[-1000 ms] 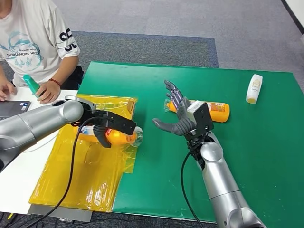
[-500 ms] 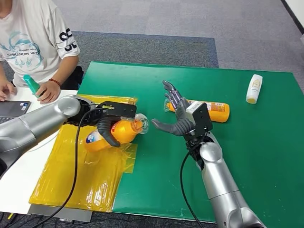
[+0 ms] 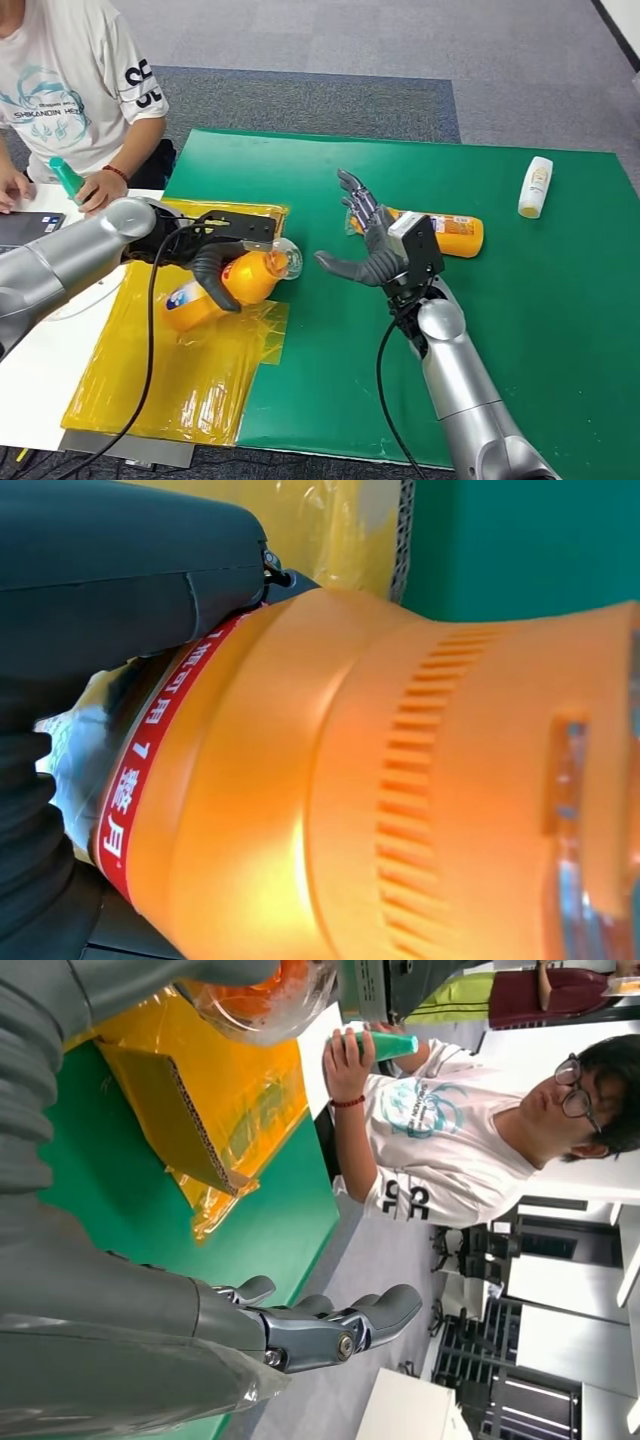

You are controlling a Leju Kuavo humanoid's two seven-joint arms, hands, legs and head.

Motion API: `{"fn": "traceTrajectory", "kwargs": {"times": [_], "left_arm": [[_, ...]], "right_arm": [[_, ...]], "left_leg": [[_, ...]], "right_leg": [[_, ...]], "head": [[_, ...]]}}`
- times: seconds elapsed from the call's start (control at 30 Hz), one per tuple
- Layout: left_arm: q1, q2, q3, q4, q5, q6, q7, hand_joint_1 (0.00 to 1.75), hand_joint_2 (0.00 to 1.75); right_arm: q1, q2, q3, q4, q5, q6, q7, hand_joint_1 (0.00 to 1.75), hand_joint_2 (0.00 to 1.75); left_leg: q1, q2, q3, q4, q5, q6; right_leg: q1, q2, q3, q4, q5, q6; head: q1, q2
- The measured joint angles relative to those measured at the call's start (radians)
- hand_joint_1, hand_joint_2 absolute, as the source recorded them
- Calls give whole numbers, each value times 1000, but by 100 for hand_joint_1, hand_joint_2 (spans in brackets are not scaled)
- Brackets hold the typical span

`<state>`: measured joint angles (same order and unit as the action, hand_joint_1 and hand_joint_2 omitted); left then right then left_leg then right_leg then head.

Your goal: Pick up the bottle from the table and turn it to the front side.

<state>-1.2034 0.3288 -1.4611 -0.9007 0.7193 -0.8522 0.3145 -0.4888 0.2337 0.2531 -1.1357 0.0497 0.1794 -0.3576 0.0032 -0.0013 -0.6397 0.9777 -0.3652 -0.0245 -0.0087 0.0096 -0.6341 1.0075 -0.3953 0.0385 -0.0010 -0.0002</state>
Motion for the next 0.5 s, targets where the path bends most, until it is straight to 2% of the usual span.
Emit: {"fn": "traceTrajectory", "kwargs": {"times": [0.3,0.37,0.43,0.5], "left_arm": [[-39,2,-43,-14,-30,-6,22,175,175],[-41,2,-47,-14,-44,-7,20,107,175],[-41,1,-50,-14,-64,-8,17,20,175],[-42,0,-53,-14,-85,-10,11,0,175]], "right_arm": [[-2,0,13,0,-10,-6,2,0,175],[-2,0,16,0,-11,-7,2,0,175],[-3,0,16,0,-12,-9,2,0,175],[-3,0,17,0,-12,-11,2,0,175]], "left_leg": [[0,0,0,0,0,0],[0,0,0,0,0,0],[0,0,0,0,0,0],[0,0,0,0,0,0]], "right_leg": [[0,0,0,0,0,0],[0,0,0,0,0,0],[0,0,0,0,0,0],[0,0,0,0,0,0]], "head": [[0,0],[0,0],[0,0],[0,0]]}}
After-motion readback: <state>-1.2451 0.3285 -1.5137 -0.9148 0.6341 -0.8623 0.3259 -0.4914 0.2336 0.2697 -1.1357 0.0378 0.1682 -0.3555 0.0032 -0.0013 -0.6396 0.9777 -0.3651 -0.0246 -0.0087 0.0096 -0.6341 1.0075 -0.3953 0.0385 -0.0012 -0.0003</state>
